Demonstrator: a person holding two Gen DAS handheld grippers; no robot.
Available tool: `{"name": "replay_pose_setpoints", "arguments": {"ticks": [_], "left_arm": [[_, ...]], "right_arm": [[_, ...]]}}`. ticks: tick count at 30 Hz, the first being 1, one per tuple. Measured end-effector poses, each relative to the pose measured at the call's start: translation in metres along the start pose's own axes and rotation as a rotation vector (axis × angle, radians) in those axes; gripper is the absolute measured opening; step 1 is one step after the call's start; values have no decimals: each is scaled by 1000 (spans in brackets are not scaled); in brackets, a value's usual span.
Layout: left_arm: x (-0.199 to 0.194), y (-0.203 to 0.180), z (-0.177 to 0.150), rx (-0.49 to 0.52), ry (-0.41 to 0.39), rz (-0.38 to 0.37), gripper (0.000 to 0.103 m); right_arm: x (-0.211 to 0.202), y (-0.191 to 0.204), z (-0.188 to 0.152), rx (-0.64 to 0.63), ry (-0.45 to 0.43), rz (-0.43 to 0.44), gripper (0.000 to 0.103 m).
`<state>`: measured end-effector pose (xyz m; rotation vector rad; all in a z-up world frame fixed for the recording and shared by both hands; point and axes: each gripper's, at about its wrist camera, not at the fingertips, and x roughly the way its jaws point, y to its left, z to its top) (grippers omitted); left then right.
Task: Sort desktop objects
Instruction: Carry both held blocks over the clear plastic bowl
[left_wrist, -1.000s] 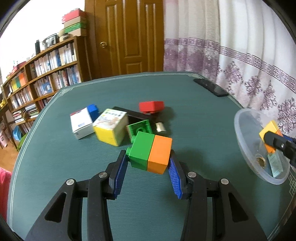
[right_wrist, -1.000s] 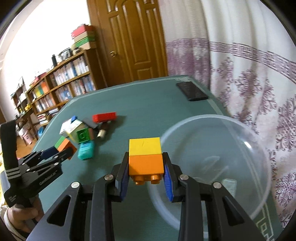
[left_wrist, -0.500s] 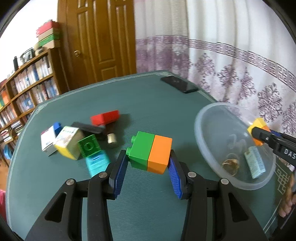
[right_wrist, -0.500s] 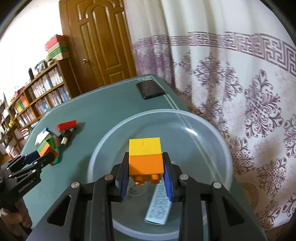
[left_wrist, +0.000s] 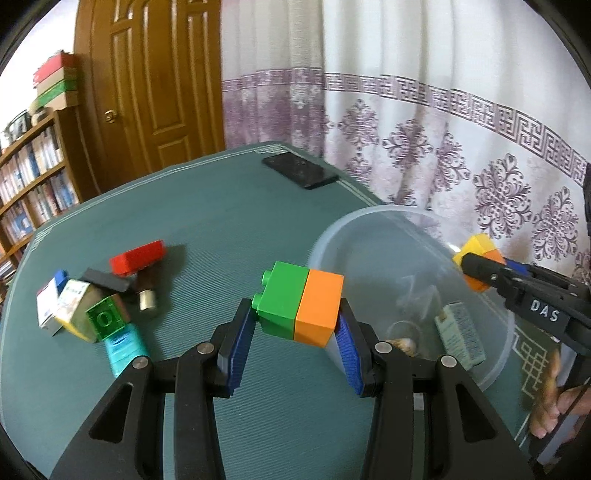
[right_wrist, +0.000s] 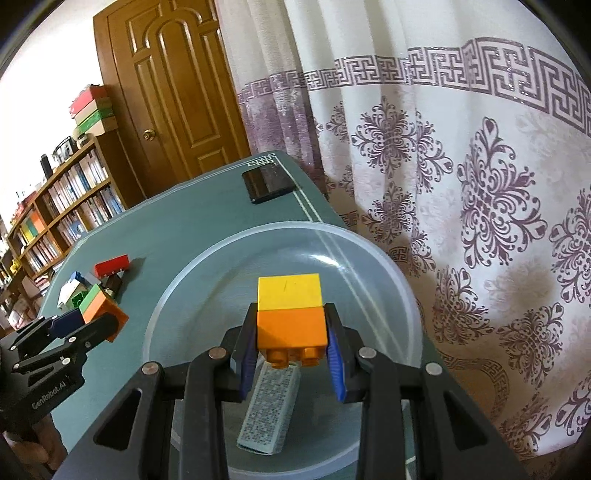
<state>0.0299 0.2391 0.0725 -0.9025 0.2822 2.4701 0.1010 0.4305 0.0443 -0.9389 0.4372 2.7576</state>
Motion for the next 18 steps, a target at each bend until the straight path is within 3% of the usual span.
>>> {"name": "replay_pose_setpoints", "arguments": {"ticks": [8, 18], "left_arm": [[9, -23, 9, 24, 9, -78, 46], [16, -37, 16, 37, 7, -109, 47]], "right_arm": [[-1, -10, 3, 13, -11, -21, 36], [1, -18, 5, 23, -8, -32, 36]]}}
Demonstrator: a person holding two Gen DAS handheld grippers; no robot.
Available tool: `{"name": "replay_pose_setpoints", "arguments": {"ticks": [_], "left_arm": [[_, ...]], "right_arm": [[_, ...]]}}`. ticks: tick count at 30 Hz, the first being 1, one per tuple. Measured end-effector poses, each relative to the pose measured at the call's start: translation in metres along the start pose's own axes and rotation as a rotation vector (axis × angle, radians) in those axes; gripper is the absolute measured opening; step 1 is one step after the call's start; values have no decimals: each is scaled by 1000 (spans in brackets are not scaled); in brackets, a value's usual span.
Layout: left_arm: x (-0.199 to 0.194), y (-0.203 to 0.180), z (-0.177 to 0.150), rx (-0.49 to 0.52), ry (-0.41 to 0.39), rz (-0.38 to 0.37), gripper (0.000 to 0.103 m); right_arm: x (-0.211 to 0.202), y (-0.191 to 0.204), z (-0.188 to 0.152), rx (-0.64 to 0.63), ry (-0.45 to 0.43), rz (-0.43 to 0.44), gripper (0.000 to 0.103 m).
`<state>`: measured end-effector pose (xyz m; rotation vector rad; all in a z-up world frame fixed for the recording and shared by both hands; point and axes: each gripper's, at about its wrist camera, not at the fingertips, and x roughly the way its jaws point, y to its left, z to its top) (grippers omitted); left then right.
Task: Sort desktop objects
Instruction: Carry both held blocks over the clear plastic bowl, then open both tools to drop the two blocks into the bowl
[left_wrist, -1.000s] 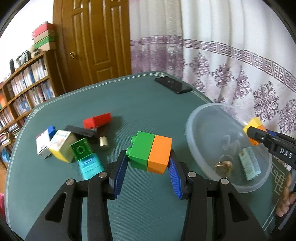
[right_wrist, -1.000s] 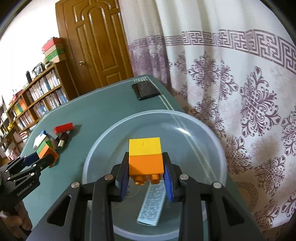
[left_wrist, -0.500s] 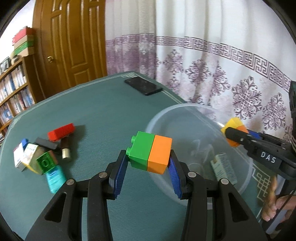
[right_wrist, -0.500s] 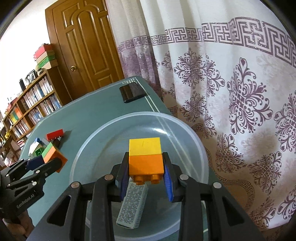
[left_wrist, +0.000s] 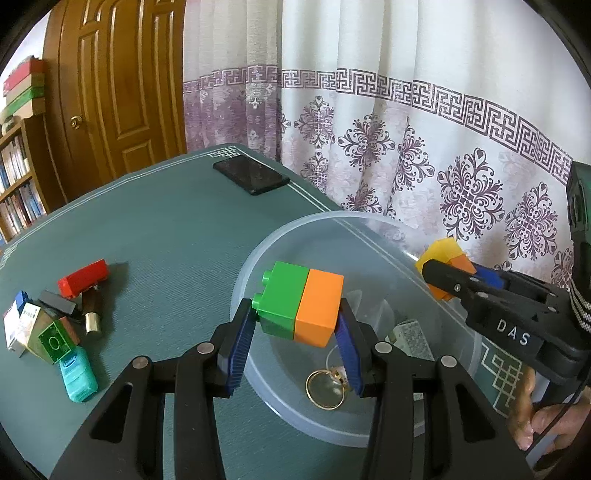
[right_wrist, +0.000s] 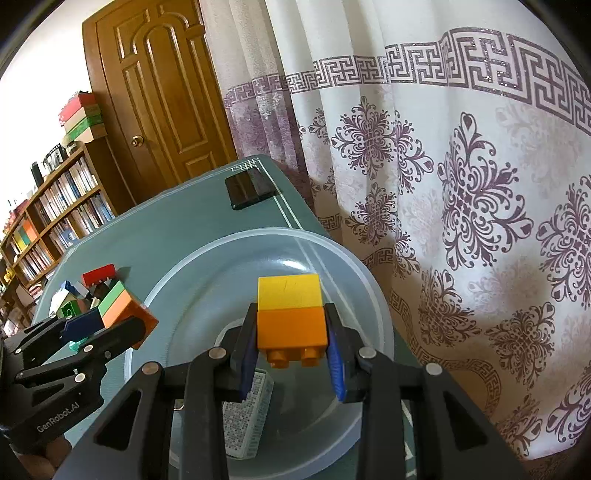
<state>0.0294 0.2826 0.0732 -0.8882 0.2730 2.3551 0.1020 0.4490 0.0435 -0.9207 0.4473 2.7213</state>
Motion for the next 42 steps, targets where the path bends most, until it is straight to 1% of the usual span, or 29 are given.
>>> {"name": "replay_pose_setpoints", "arguments": {"ticks": [11, 12, 14, 16, 18, 23, 33, 35, 37, 39, 42], "left_arm": [[2, -2, 2, -8, 3, -25, 48], [3, -3, 2, -9, 8, -36, 50], [3, -4, 2, -4, 11, -45, 71], [-2, -5, 1, 2, -11, -25, 77], [-5, -4, 1, 10, -28, -4, 77], [-7, 1, 0, 11, -39, 43, 78], [-10, 7, -2, 8, -50, 86, 78], [-11, 7, -3, 13, -54, 93, 78], [-12, 6, -3, 16, -56, 97, 78], [-12, 6, -3, 18, -56, 98, 78], [-12, 6, -3, 17, -56, 101, 78]], "right_arm": [[3, 0, 0, 0, 11, 1, 36], [3, 0, -1, 0, 15, 3, 37], [5, 0, -1, 4, 24, 0, 37], [8, -1, -1, 14, 39, -4, 52], [7, -4, -2, 31, 34, -7, 54], [2, -4, 0, 27, 6, -23, 54], [4, 0, -2, 19, 11, -24, 54], [3, 1, -2, 18, 11, -24, 56], [3, 2, -2, 17, 10, -25, 62], [3, 2, -3, 17, 5, -28, 67], [1, 3, -2, 17, -5, -30, 68]]}}
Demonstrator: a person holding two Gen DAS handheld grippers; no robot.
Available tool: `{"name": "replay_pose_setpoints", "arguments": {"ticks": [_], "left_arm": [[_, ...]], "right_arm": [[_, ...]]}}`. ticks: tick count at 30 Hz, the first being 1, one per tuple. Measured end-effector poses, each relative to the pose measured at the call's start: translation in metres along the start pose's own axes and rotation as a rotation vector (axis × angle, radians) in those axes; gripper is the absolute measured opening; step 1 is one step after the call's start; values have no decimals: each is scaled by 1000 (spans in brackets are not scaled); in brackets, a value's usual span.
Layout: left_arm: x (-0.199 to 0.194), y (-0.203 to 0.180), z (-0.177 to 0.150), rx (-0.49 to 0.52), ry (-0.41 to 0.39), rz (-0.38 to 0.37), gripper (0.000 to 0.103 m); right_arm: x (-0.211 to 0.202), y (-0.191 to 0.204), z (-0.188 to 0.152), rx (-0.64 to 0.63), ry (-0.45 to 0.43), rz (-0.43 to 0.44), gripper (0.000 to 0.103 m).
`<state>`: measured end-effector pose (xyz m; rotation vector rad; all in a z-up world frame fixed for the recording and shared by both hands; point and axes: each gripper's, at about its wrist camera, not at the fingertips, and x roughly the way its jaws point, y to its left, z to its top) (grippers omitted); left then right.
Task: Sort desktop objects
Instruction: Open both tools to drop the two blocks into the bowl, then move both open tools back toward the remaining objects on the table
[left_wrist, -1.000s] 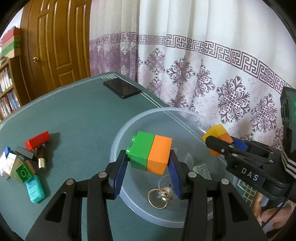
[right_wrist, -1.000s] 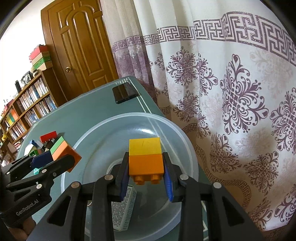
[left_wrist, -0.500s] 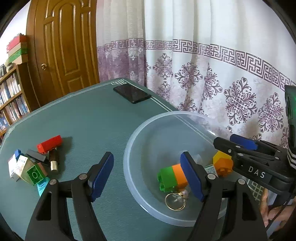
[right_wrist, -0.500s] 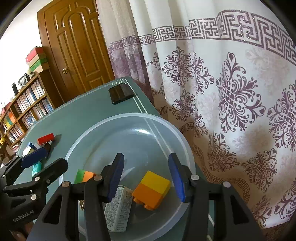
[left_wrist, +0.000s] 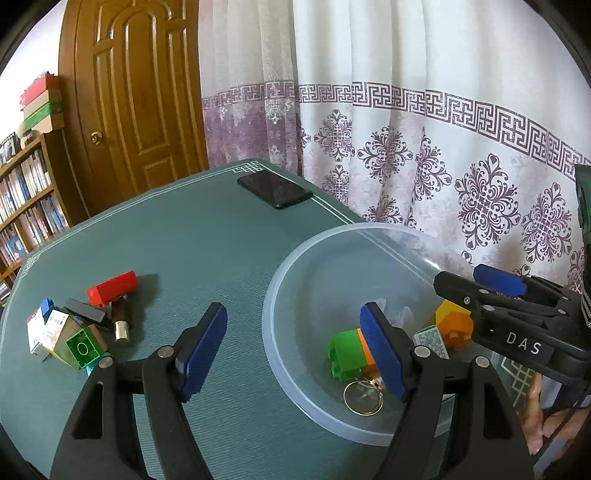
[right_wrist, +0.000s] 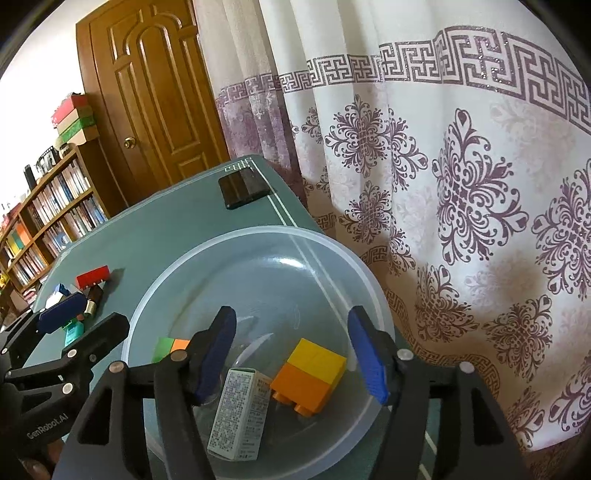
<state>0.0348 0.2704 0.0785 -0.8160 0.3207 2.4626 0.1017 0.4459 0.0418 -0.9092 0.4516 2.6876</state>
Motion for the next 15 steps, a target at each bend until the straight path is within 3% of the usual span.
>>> {"name": "replay_pose_setpoints", "arguments": {"ticks": [15], "left_arm": [[-4, 12, -5, -16, 6, 29, 78]], "right_arm": [[-2, 7, -1, -7, 1, 4, 69]]}}
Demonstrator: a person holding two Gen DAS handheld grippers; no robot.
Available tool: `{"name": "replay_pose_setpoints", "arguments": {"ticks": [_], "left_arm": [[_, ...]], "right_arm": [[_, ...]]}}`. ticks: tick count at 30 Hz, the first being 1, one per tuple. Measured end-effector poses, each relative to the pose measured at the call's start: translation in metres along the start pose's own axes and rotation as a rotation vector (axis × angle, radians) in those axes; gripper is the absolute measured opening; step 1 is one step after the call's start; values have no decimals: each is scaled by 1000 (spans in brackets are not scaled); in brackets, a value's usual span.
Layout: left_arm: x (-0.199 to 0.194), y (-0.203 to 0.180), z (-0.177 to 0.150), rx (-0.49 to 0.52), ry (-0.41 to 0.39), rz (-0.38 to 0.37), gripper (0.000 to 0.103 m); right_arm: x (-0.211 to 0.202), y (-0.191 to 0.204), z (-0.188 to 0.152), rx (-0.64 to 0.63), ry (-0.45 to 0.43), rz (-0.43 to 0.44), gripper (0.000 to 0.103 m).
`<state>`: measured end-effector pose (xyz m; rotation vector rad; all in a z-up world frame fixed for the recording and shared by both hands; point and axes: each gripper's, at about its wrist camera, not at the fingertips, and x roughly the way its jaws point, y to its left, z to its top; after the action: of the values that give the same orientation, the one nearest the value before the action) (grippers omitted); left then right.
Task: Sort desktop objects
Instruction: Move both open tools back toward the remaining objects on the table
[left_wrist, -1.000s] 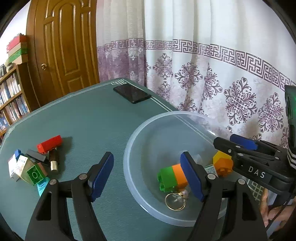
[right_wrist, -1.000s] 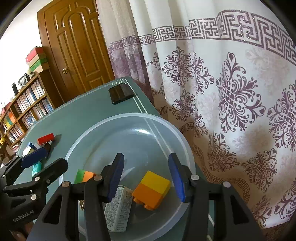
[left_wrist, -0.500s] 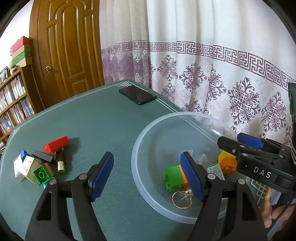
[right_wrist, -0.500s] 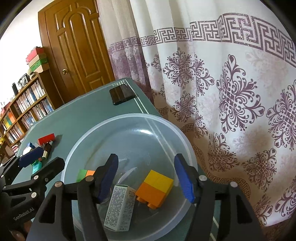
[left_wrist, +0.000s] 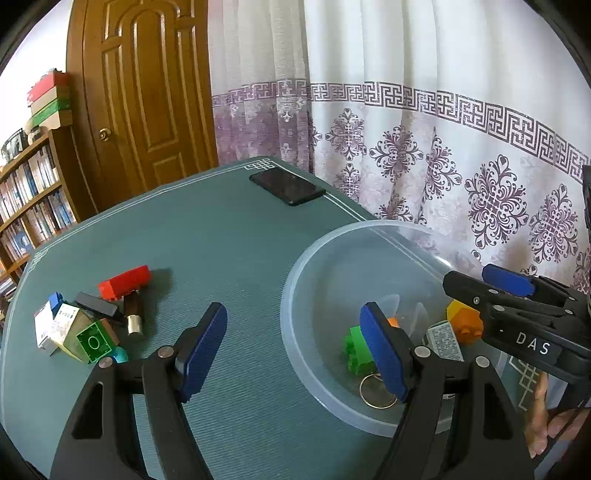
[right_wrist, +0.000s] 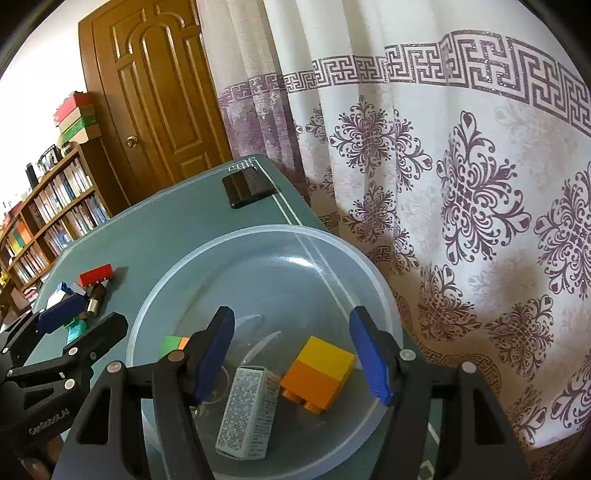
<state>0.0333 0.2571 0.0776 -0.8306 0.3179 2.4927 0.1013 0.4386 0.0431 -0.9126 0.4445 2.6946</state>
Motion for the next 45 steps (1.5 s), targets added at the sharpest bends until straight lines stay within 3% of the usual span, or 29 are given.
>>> {"name": "replay_pose_setpoints", "arguments": {"ticks": [23, 45], "left_arm": [[-17, 51, -11, -83, -9, 69, 78], [-37, 139, -40, -212, -19, 185, 78]], "right_arm": [[-3, 52, -6, -81, 14, 57, 71], [-2, 145, -5, -240, 16, 145, 76]]}}
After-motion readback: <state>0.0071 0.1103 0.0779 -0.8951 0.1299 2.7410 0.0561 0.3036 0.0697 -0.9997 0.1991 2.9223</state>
